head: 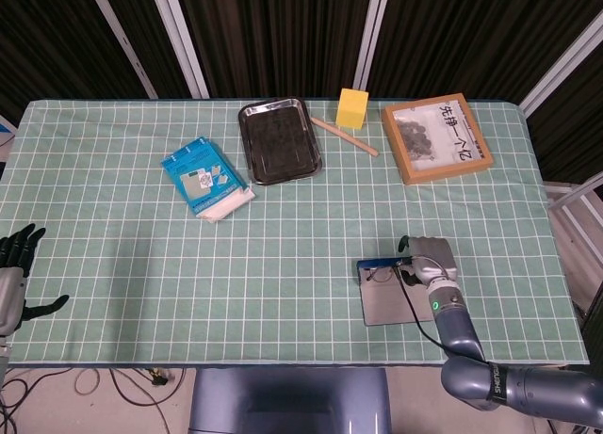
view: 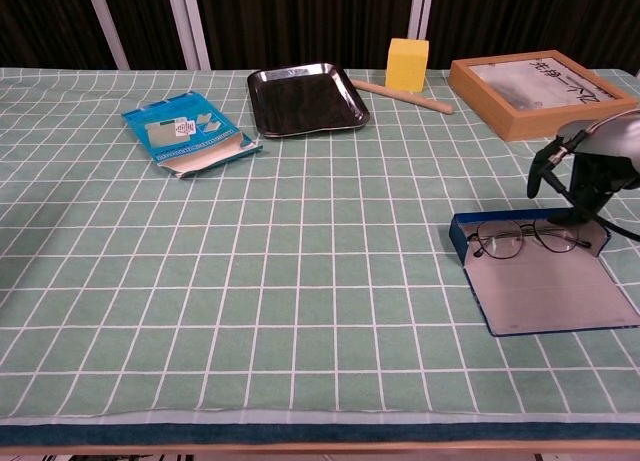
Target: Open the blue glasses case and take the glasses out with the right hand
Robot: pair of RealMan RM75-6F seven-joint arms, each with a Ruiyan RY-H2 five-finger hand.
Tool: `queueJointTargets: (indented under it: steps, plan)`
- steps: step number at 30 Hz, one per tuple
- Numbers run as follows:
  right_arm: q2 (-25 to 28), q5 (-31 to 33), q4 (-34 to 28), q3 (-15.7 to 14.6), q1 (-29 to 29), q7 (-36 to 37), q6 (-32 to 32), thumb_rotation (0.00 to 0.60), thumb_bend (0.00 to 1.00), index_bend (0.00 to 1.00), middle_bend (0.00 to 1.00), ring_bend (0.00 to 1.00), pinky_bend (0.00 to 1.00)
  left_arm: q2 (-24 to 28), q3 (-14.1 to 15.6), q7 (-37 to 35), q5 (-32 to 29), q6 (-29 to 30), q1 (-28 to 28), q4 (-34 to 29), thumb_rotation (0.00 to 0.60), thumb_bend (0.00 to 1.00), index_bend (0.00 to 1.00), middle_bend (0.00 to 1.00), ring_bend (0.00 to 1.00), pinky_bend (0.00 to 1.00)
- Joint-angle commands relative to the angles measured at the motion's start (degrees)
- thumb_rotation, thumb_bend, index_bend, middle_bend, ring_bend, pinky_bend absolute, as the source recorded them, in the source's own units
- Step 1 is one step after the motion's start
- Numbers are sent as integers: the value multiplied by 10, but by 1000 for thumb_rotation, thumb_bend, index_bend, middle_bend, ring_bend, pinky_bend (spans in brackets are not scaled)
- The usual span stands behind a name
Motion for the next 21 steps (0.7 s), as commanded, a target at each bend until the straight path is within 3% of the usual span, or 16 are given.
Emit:
queueJointTargets:
  steps: [1,21]
  plan:
    - [-7,4,5,2,3,-2,-1,600,434,380,1000,1000,1000,0,0,0,0,-1,0,0,600,0,0,0,0,0]
    - [-30,29,30,11,10,-8,-9,600,477,380,1000,1000,1000,-1,0,0,-1,-2,-1,0,600,0,0,0,0,0]
